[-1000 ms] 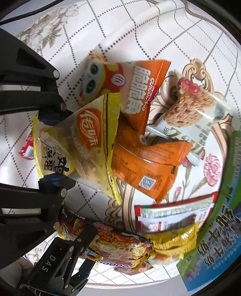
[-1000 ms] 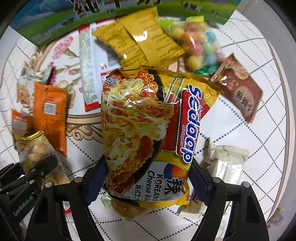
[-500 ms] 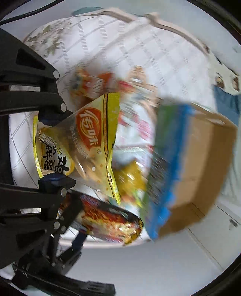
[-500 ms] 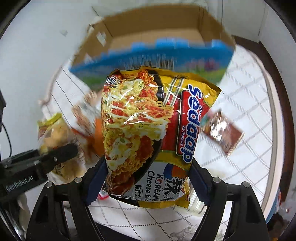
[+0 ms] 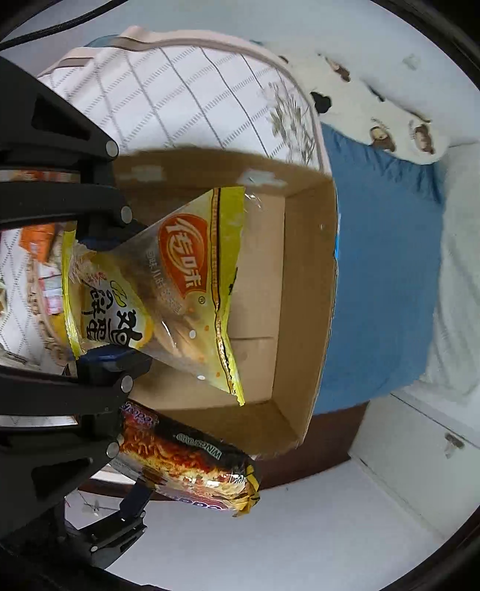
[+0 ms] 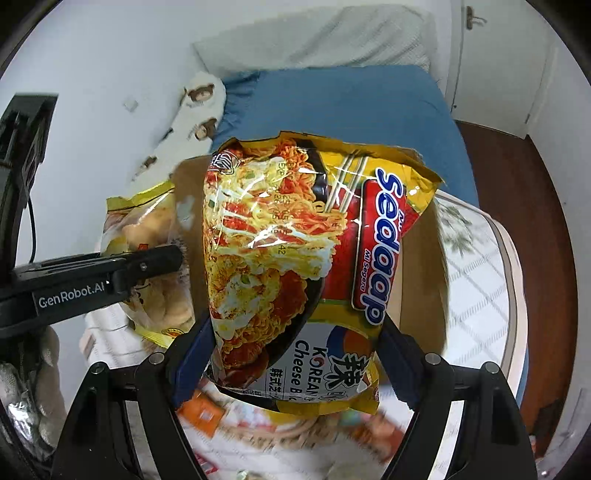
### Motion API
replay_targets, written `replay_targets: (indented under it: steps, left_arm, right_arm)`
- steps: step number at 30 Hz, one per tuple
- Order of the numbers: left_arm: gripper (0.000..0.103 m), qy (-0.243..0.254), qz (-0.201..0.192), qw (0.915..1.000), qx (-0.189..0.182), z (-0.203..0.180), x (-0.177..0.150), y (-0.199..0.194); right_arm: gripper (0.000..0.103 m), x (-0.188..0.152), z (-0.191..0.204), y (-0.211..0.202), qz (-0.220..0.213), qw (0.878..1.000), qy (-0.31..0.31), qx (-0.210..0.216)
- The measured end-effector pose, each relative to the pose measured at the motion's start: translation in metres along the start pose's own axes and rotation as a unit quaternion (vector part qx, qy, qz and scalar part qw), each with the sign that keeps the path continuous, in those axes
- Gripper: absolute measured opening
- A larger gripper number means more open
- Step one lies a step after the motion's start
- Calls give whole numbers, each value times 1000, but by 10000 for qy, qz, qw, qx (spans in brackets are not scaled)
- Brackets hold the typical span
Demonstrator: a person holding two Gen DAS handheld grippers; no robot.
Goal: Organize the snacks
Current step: 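Carry both packets into the cardboard box and open both tools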
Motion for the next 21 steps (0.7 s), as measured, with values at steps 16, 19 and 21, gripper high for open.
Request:
replay_targets:
  steps: [16,19,21]
  left_arm:
    - [37,-281,1040,9941,160,30,94,113]
    - [57,-329,1068,9937,109,29,100,115]
    - [87,-290,1023,9941,195,29,103,113]
  right_arm:
    - [85,105,-19,143,1301,9914,-4,-133]
    - [87,111,-29,160,1530,9881,39,-175]
    - [96,114,-33,159,1500,9884,122,-214]
Point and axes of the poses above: each gripper's, at about its wrist camera, not at the fingertips, and y roughly the way its jaws point, z to its left, x to its top, the point moved 8 cm from there along y, roughly the way its jaws point, and after that the axes turned 12 degrees about z, right-handed, at the moved point
